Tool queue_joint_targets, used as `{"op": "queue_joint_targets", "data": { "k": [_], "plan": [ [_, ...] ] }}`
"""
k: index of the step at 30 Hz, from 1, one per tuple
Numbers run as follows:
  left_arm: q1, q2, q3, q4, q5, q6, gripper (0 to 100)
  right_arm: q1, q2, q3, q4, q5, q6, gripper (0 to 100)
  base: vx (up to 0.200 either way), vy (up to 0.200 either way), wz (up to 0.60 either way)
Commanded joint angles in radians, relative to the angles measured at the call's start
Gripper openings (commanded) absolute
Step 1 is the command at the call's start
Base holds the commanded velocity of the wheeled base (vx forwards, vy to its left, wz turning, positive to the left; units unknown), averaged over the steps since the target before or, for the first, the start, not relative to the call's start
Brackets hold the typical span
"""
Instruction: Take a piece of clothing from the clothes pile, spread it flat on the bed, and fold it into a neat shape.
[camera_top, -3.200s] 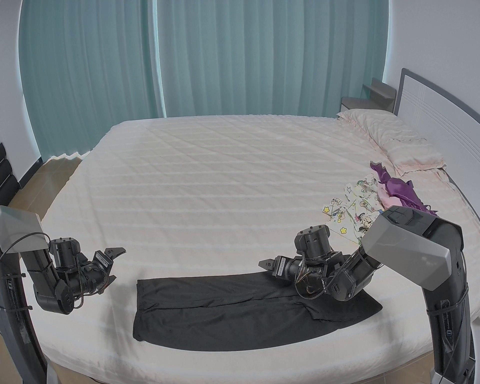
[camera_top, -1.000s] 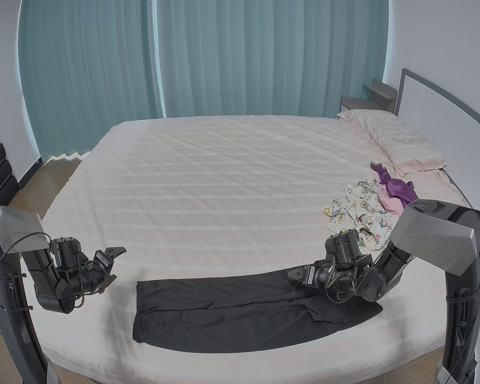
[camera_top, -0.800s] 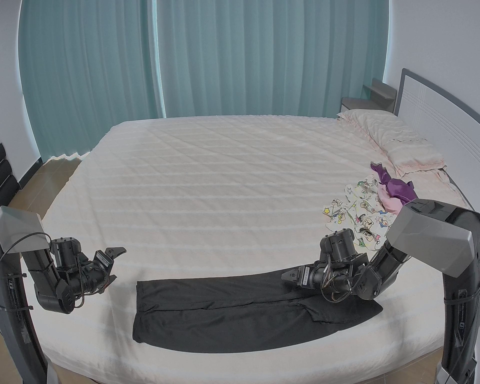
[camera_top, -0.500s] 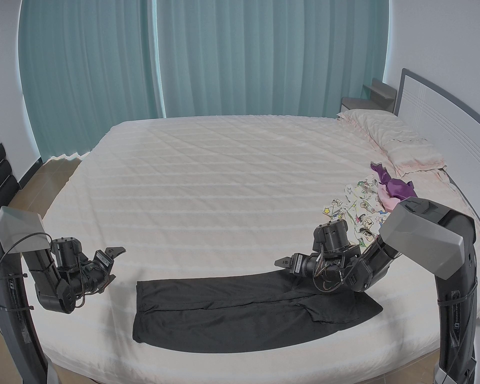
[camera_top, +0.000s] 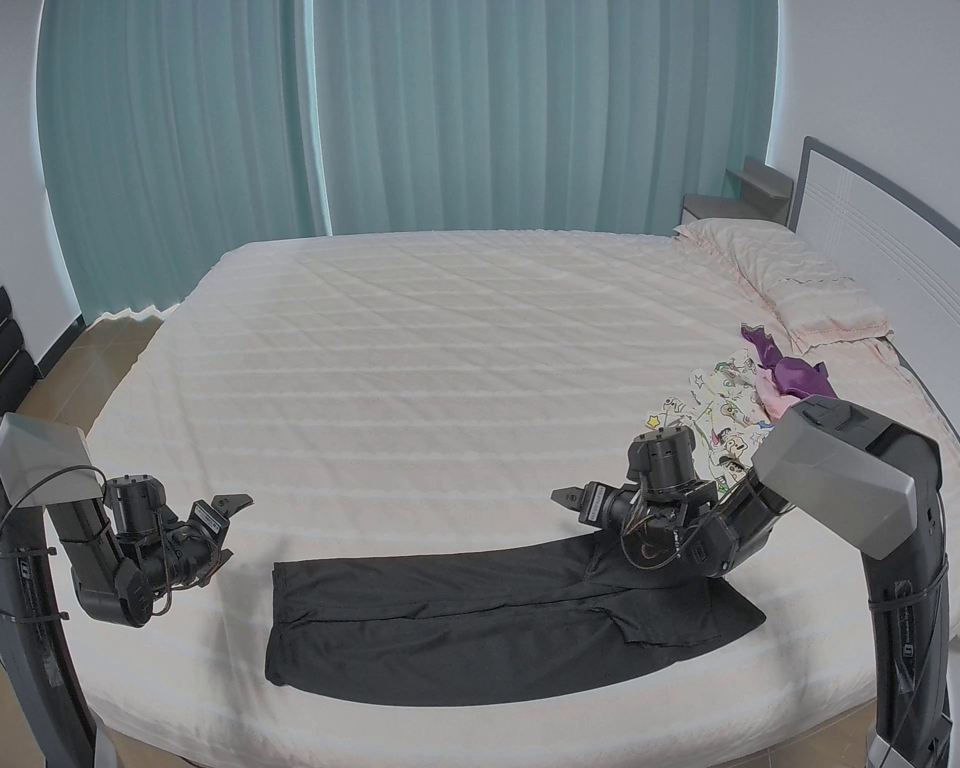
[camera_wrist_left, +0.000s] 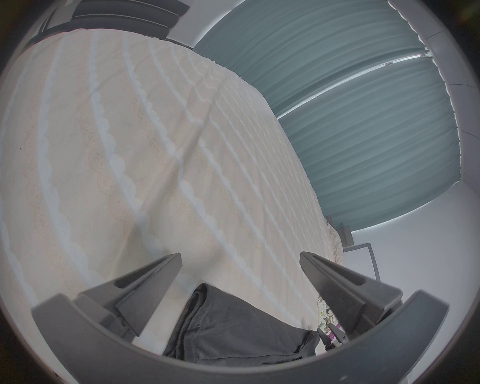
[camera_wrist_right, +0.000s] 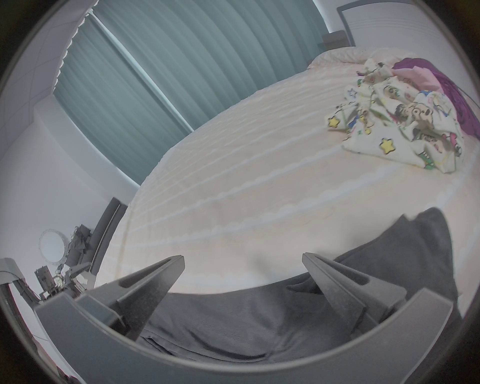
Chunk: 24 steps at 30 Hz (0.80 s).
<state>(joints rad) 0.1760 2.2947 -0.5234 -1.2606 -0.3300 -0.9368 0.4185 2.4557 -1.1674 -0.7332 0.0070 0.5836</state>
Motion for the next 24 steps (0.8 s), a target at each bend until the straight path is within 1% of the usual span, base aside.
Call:
{"op": "queue_joint_targets", "data": {
  "k": [1,9,12,15,24],
  "plan": [
    [0.000,0.002,-0.001,0.000,0.000,0.000,100,-0.055,-0.069,0.072,-0.005,-0.001,-0.002,100,0.000,0.000,0.00],
    [0.000,0.002,-0.001,0.000,0.000,0.000,100,-0.136,-0.093,0.184,-0.011,0.001,-0.031,100,0.000,0.000,0.00],
    [0.000,0.002,-0.001,0.000,0.000,0.000,100,-0.173,-0.087,0.233,-0.011,0.005,-0.061,100,0.000,0.000,0.00],
    [0.000,0.002,-0.003,0.000,0.000,0.000,100,-0.193,-0.087,0.259,-0.014,0.007,-0.084,100,0.000,0.000,0.00],
    [0.000,0.002,-0.003,0.000,0.000,0.000,100,-0.216,-0.047,0.249,-0.015,0.007,-0.090,100,0.000,0.000,0.00]
  ]
}}
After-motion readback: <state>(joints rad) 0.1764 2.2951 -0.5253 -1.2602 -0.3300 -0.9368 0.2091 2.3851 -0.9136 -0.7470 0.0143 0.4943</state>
